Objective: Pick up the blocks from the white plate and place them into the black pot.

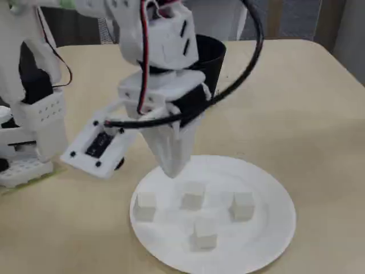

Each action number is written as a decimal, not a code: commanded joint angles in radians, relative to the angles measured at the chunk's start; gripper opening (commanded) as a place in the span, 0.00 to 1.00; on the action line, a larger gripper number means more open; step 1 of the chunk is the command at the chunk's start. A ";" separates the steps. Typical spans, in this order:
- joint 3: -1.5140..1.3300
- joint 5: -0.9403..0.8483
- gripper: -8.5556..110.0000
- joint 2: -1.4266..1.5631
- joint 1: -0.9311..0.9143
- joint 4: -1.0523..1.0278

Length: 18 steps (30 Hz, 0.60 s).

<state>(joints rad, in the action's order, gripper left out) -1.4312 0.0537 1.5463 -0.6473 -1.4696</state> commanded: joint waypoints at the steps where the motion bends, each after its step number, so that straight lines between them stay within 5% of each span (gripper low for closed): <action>1: 0.075 0.150 0.05 -0.049 0.015 0.009; 11: 0.275 0.537 0.05 -0.247 0.049 -0.035; 18: 0.396 0.554 0.26 -0.357 0.052 -0.080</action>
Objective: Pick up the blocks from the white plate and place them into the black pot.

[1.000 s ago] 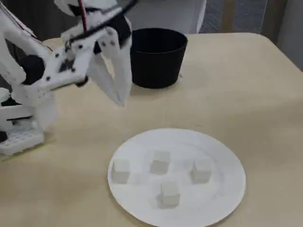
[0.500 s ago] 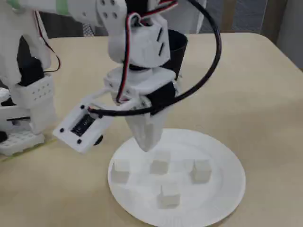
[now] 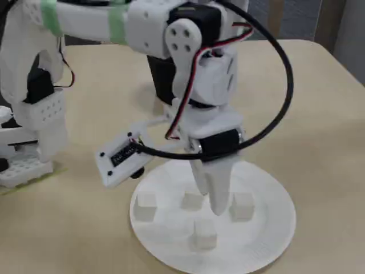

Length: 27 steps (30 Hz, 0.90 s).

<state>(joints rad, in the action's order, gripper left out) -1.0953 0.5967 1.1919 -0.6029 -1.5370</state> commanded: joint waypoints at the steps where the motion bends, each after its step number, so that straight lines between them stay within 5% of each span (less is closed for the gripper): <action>1: 0.063 0.011 0.27 -0.014 0.008 -0.014; 15: 0.063 0.054 0.29 -0.123 -0.015 -0.023; 27: 0.064 0.081 0.17 -0.202 -0.048 0.058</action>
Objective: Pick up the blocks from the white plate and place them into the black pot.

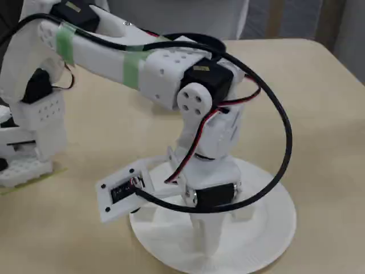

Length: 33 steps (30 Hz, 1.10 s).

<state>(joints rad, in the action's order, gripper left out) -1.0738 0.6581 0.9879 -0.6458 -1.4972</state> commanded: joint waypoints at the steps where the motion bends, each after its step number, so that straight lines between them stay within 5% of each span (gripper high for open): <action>1: 0.044 0.031 0.12 -0.009 -0.009 0.025; 2: 0.061 0.032 0.05 -0.029 -0.012 0.028; 13: 0.380 -0.143 0.05 -0.109 0.011 -0.021; 23: 1.146 -0.687 0.05 -0.181 0.311 -0.158; 33: 0.630 -1.058 0.05 0.265 0.870 -0.166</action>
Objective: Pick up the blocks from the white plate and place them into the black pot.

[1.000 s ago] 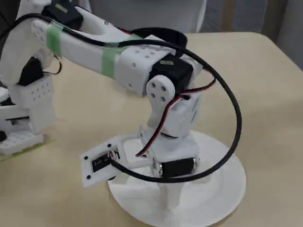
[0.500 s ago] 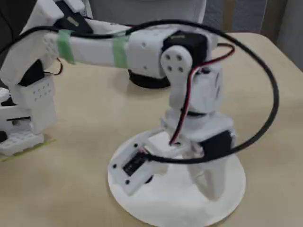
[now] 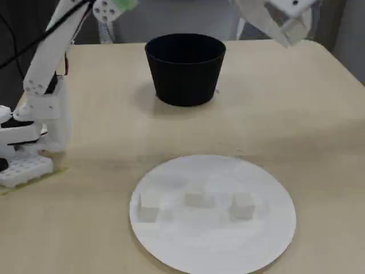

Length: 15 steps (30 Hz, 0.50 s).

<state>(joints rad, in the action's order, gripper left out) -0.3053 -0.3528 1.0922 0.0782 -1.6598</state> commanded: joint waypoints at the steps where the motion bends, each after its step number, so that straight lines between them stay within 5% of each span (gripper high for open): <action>1: -0.187 -0.055 0.05 0.196 0.202 -0.002; 15: -0.328 -0.043 0.05 0.192 0.627 0.012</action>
<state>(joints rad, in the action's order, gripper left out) -0.6059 -0.4172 1.2671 0.6811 -1.6536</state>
